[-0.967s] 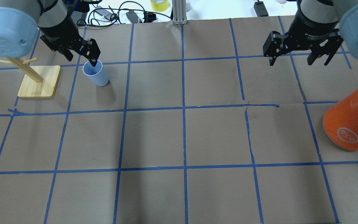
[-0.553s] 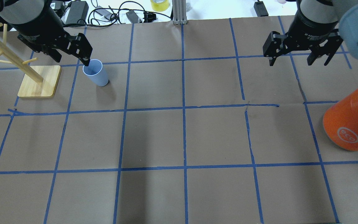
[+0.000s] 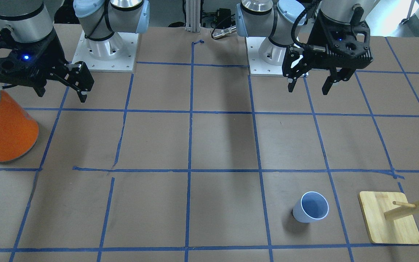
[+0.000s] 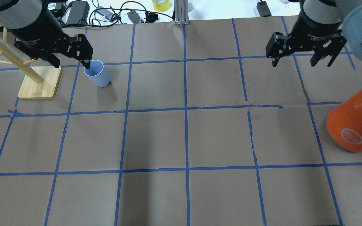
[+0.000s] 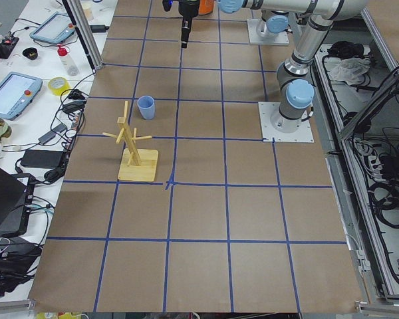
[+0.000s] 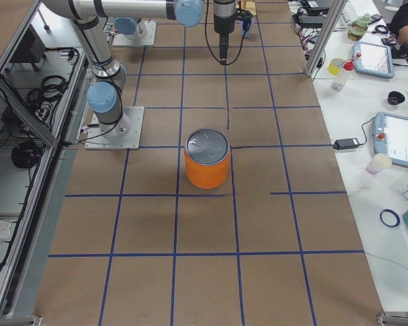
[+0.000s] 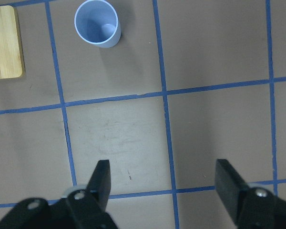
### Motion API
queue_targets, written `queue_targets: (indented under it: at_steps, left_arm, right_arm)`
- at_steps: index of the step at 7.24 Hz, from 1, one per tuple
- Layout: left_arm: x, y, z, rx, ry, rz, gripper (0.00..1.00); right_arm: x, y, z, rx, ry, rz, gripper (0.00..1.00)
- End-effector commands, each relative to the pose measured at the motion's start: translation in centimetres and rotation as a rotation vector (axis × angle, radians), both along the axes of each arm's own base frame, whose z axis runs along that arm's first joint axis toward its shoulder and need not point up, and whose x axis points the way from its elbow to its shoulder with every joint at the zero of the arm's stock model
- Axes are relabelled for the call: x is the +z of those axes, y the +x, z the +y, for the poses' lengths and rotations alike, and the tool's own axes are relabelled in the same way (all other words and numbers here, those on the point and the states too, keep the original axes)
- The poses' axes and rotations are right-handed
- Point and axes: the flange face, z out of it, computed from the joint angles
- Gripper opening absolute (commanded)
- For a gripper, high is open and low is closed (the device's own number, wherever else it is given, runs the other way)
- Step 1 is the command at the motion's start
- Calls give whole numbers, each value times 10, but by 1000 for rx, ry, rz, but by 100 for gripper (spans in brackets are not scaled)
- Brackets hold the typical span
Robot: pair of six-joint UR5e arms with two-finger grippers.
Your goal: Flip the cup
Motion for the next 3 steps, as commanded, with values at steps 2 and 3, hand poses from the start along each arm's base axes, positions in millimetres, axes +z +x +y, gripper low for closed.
queue_targets:
  at_steps: [2, 3]
  left_arm:
    - [2, -1, 2, 22, -3, 7, 82]
    - [1, -1, 2, 22, -2, 7, 82]
  right_arm:
    - [1, 0, 0, 2, -1, -3, 100]
    - [2, 0, -1, -1, -6, -11, 100]
